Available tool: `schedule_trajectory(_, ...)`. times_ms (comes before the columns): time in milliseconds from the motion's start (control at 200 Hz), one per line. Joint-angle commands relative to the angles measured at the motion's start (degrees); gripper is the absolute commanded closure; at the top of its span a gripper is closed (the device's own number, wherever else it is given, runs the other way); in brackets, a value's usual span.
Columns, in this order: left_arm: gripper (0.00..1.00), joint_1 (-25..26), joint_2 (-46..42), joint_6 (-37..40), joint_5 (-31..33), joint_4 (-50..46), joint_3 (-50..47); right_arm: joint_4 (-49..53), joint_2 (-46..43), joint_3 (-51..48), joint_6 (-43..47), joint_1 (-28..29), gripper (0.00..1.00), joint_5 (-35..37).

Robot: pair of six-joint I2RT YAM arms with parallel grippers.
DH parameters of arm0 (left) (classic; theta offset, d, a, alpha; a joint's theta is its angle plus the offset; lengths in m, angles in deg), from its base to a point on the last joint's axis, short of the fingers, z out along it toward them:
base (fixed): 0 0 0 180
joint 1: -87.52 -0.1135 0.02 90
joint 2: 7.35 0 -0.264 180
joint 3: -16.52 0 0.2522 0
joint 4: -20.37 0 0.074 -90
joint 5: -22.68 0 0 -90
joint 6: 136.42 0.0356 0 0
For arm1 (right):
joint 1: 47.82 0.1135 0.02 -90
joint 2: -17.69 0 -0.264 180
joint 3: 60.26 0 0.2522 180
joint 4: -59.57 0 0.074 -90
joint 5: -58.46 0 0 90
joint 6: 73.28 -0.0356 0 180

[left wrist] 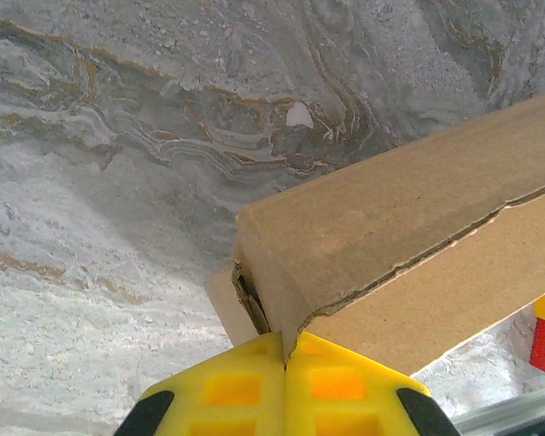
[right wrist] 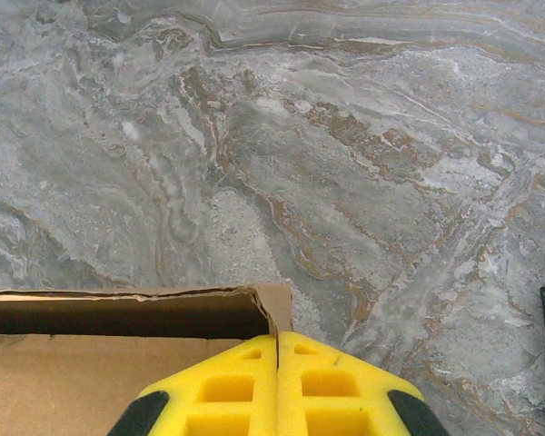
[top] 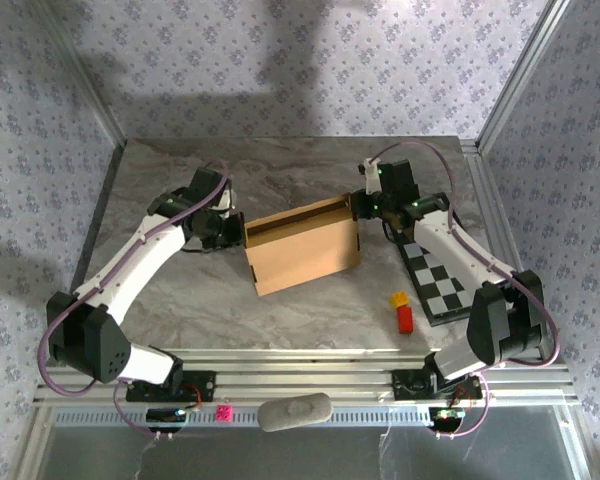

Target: Fold the paper box

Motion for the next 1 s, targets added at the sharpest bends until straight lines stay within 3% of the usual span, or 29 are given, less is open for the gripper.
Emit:
schedule_trajectory(0,1.00,1.07,-1.67,1.45,2.85,1.95,-1.49,-0.56,-1.36,-1.83,-0.85,0.16,1.00,1.54)
schedule_trajectory(375,1.00,4.91,-3.02,1.97,11.84,1.94,-2.77,1.81,-2.07,-1.31,-1.56,0.45,1.00,2.90)
schedule_trajectory(740,1.00,6.57,-2.73,2.47,18.01,2.13,-2.71,6.33,-4.91,-0.36,-3.20,0.82,0.78,2.06)
schedule_trajectory(1000,1.00,6.93,-2.89,2.70,19.35,2.21,-2.38,8.23,-8.48,0.01,-7.89,0.83,0.53,2.65)
